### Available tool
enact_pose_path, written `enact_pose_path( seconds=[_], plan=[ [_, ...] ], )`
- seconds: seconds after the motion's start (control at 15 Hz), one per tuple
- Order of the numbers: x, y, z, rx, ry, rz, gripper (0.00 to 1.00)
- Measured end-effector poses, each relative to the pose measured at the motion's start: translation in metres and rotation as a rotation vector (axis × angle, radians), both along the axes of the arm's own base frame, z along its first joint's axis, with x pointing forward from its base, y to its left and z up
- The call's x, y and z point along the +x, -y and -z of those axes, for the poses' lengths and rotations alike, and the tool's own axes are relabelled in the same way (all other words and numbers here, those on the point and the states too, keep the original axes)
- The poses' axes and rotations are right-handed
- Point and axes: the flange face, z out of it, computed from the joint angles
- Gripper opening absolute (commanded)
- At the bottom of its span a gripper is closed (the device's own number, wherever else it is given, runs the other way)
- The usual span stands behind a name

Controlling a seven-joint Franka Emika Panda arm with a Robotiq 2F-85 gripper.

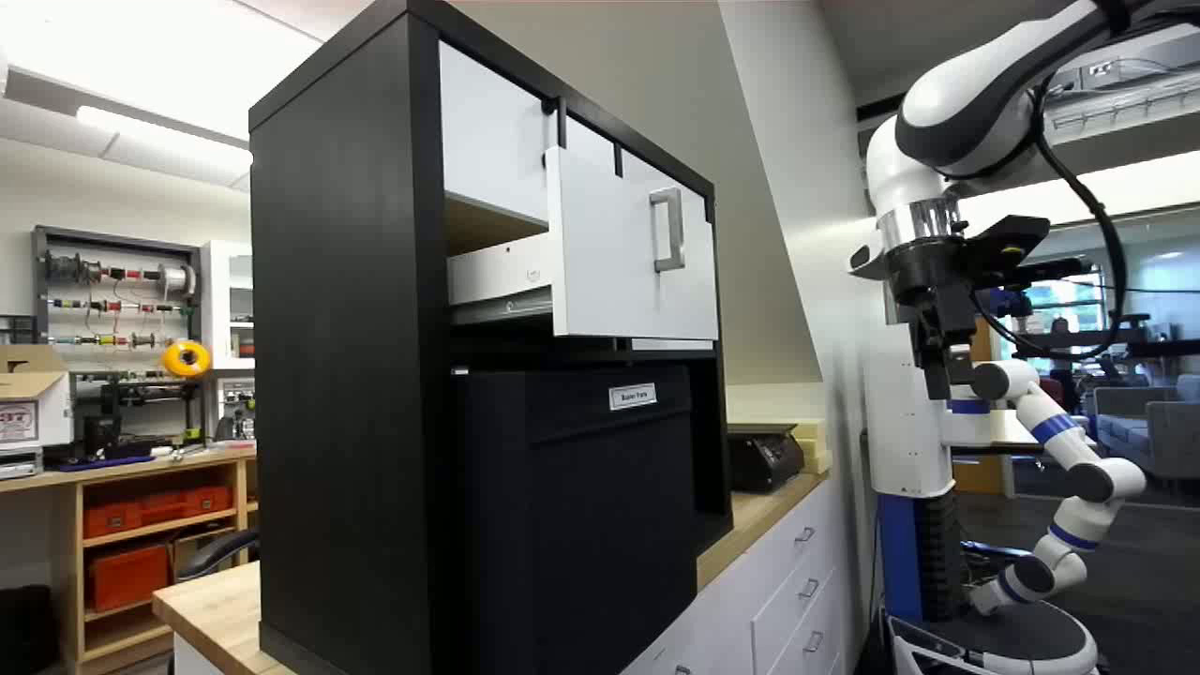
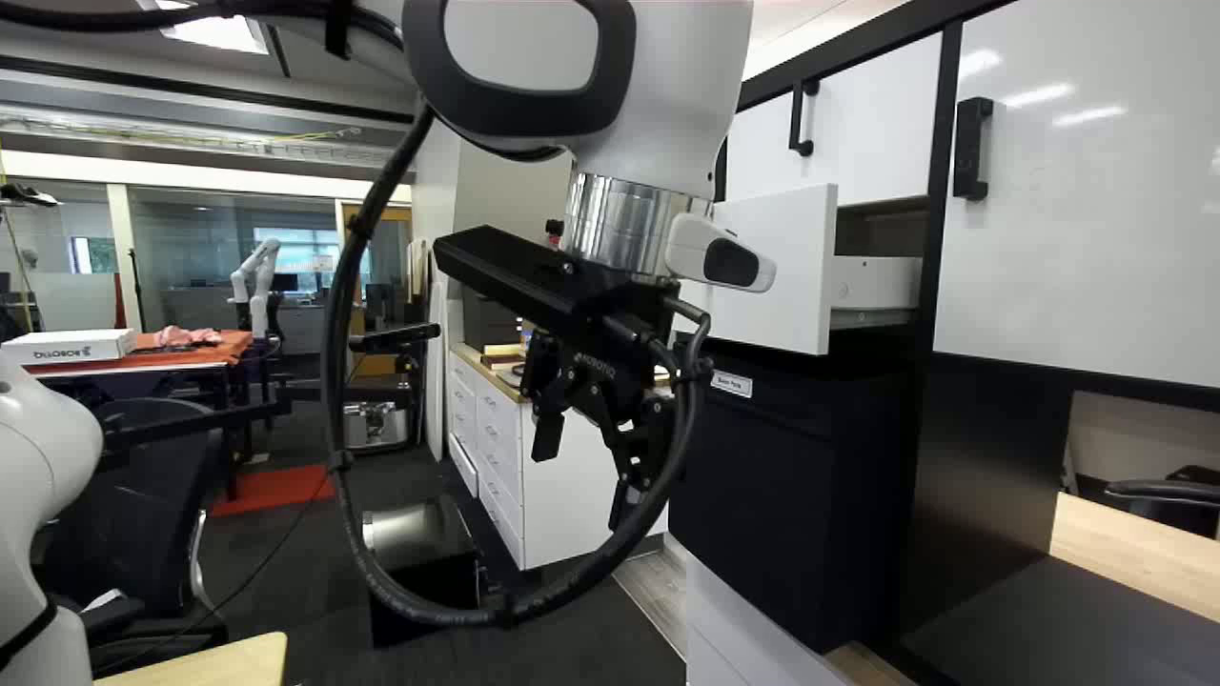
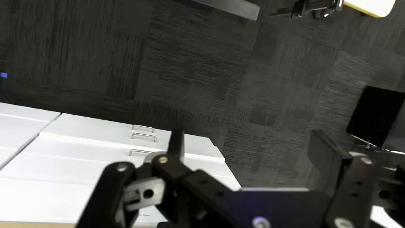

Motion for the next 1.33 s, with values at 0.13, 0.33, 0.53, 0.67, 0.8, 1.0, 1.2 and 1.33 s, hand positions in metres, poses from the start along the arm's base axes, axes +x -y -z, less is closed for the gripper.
enact_pose_path(
  seconds=[0.13,0.33,0.53,0.67,0.8,1.0,1.2,1.33],
  plan=[
    [0.0,0.0,0.0,0.0,0.0,0.0,1.0],
    [0.0,0.0,0.0,0.0,0.0,0.0,1.0],
    [0.0,0.0,0.0,0.0,0.0,0.0,1.0],
    [0.0,0.0,0.0,0.0,0.0,0.0,1.0],
    [0.0,0.0,0.0,-0.002,0.0,0.0,1.0],
    [0.002,-0.005,-0.001,-0.014,-0.003,-0.007,1.0],
    [0.007,-0.014,-0.004,-0.03,0.003,-0.022,1.0],
    [0.012,-0.023,-0.007,-0.045,0.013,-0.031,1.0]
  ],
)
